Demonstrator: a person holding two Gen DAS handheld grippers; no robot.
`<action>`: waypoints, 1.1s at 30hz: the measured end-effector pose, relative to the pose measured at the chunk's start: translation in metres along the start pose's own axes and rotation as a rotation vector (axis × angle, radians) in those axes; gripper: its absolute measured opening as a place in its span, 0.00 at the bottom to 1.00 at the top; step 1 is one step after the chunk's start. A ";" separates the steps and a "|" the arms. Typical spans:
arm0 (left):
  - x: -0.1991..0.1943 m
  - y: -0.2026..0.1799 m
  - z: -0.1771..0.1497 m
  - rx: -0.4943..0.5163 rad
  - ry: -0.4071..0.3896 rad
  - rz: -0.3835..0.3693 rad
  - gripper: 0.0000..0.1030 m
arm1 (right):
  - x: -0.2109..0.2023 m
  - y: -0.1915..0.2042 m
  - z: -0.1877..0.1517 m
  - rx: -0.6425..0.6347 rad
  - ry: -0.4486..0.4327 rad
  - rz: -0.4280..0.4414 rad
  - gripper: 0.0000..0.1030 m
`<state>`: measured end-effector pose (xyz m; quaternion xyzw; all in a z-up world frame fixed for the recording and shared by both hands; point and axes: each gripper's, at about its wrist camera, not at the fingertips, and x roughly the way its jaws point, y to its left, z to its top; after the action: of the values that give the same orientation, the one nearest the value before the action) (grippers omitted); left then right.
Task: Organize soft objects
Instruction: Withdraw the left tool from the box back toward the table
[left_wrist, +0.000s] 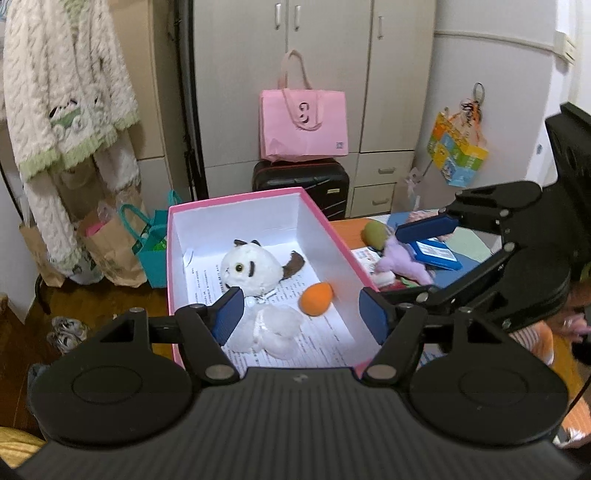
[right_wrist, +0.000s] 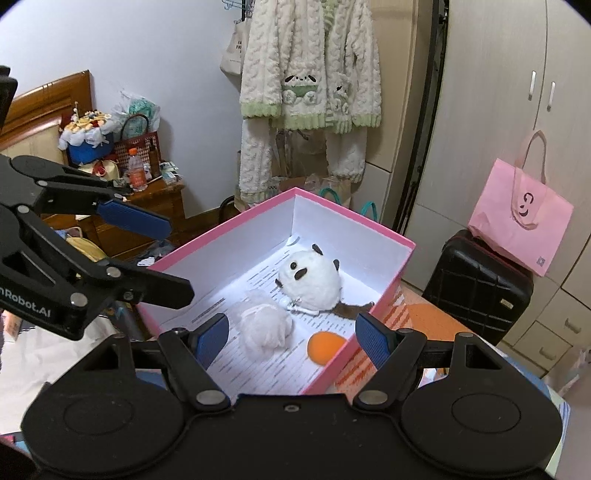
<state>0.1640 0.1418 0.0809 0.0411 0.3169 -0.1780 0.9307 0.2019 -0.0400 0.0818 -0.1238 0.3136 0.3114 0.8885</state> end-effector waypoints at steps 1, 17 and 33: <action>-0.004 -0.003 -0.001 0.009 -0.001 -0.002 0.66 | -0.006 -0.001 -0.002 0.004 -0.001 0.005 0.77; -0.048 -0.073 -0.023 0.148 0.033 -0.046 0.68 | -0.105 -0.029 -0.069 0.106 -0.028 -0.016 0.77; -0.017 -0.140 -0.052 0.205 0.138 -0.123 0.69 | -0.140 -0.050 -0.148 0.200 0.014 -0.045 0.77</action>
<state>0.0712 0.0264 0.0548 0.1287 0.3620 -0.2630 0.8850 0.0771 -0.2071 0.0578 -0.0437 0.3464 0.2575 0.9010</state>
